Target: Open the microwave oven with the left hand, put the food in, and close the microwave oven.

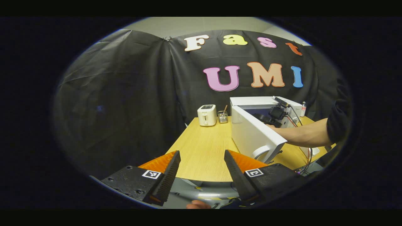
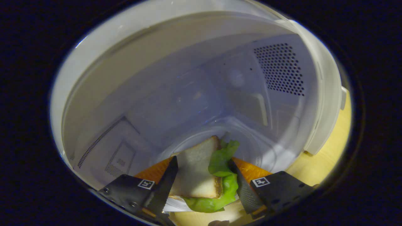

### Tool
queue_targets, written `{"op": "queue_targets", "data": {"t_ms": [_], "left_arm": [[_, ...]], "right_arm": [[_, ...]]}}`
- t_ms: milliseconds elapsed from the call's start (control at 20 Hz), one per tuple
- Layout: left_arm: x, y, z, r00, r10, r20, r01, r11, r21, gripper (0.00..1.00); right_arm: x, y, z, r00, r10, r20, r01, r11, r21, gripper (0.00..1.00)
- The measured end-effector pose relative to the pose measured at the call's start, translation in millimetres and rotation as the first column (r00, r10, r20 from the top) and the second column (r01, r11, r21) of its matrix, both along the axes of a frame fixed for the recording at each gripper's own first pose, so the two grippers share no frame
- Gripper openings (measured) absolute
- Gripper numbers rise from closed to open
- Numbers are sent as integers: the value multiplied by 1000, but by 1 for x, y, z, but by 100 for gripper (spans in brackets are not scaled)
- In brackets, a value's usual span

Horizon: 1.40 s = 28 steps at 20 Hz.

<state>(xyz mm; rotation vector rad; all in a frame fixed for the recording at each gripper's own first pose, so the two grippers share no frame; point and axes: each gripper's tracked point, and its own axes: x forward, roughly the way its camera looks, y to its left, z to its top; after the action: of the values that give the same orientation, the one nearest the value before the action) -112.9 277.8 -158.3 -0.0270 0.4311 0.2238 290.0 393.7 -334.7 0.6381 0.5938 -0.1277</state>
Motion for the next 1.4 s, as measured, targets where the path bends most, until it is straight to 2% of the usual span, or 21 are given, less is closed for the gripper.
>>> {"op": "queue_targets", "data": {"t_ms": [50,100,150,200,250,400,500,550,600,650,700,750,850,900,1050,1200,1350,1400], "left_arm": [[-1,2,0,1000,9,1,-9,1000,4,82],[-2,5,2,1000,18,6,-18,1000,7,87],[-3,7,5,1000,26,14,-26,1000,9,86],[-5,7,7,999,31,25,-31,999,6,87],[-5,7,8,999,33,30,-33,999,-1,82],[-4,1,2,999,27,23,-26,999,-22,82],[-3,-2,4,999,20,38,-19,999,-26,82],[-4,-3,6,999,17,36,-16,1000,-24,82],[-4,-4,6,999,11,35,-11,1000,-20,82],[-4,-4,9,999,7,45,-6,1000,-14,87],[-3,-4,11,999,3,52,-2,1000,-8,87],[-2,-4,12,999,1,53,0,1000,-6,82],[-3,-1,9,999,10,48,-10,1000,5,82],[-3,0,6,999,12,46,-12,1000,7,82],[0,-6,0,999,-9,47,9,1000,-3,82],[6,-5,-12,998,-11,54,12,1000,-23,82],[17,-11,-19,997,-6,82,13,996,-87,82],[21,-19,-29,997,-31,66,38,994,-103,82]], "right_arm": [[0,-6,2,1000,2,-1,-2,999,-37,96],[-1,-13,7,1000,9,9,-8,996,-88,91],[0,-20,12,999,14,35,-9,991,-136,93],[5,-21,21,996,28,81,-15,988,-152,99],[8,-24,28,994,35,107,-19,988,-154,100],[7,-31,39,989,41,140,-19,988,-154,99],[0,-36,46,984,72,165,-40,981,-190,99],[-5,-35,48,980,103,173,-67,977,-202,96],[-11,-35,49,974,141,176,-102,972,-214,100],[-18,-39,53,968,174,180,-130,963,-235,100],[-26,-43,56,961,206,185,-153,953,-262,100],[-33,-48,60,953,233,194,-172,943,-286,100],[-54,-57,71,938,278,208,-204,926,-318,100],[-65,-60,80,926,303,225,-222,919,-325,92],[-100,-75,110,890,365,274,-253,894,-369,92],[-136,-96,142,869,397,297,-275,884,-377,92],[-164,-125,177,854,409,321,-257,869,-423,92],[-172,-136,184,853,411,322,-250,863,-440,92]]}}
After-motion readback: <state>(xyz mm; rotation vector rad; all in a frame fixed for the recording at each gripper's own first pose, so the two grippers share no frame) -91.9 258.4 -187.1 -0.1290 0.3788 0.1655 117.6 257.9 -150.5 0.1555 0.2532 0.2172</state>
